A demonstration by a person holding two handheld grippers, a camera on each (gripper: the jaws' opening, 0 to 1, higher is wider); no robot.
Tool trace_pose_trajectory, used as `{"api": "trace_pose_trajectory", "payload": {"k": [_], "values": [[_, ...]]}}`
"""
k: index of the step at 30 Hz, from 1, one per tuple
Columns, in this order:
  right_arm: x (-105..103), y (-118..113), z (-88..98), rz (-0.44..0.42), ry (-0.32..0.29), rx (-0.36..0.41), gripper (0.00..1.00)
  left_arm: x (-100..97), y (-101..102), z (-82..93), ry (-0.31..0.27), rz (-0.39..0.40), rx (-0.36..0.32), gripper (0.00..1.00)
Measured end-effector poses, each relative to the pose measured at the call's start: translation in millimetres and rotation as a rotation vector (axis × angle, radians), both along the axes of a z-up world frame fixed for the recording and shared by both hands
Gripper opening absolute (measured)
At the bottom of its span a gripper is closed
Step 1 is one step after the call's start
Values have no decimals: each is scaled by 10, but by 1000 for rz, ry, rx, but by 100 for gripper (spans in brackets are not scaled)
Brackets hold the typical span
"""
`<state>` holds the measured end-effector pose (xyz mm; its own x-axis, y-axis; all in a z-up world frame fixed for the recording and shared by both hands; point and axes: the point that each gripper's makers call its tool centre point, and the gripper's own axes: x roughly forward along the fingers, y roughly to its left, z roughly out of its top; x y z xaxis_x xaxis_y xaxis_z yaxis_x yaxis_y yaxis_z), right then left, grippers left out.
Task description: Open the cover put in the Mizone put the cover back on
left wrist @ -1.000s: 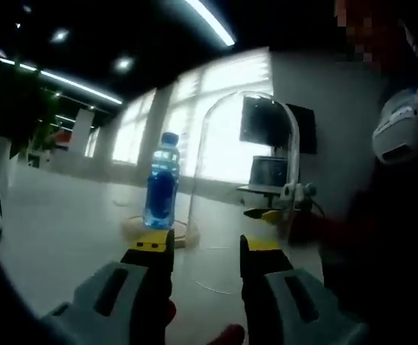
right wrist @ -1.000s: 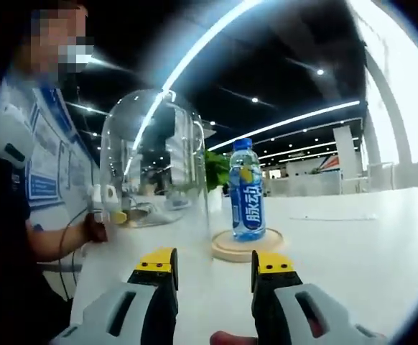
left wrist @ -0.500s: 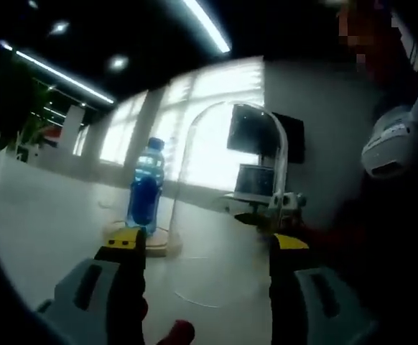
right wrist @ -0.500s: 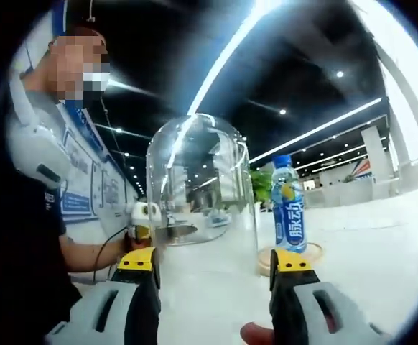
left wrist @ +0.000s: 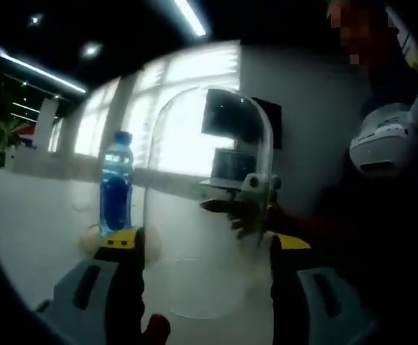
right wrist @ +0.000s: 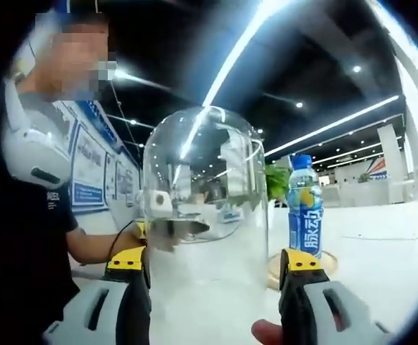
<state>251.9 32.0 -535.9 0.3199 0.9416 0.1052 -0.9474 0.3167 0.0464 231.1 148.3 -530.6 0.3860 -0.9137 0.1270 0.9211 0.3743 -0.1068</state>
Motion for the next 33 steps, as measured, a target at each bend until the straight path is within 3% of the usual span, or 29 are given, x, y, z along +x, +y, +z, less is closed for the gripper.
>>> {"api": "trace_pose_trajectory", "payload": {"k": [10,20,33], "values": [[85,156,-44,67,9,-75,74,121,-136,-88,8,-23,92,64],[137,308,-96,146,25,-148,82,225,-236,-124,17,-86,147,71],[91,448,-151,255,58,-186,80,288,-378,-195,36,-140,154,77]]}}
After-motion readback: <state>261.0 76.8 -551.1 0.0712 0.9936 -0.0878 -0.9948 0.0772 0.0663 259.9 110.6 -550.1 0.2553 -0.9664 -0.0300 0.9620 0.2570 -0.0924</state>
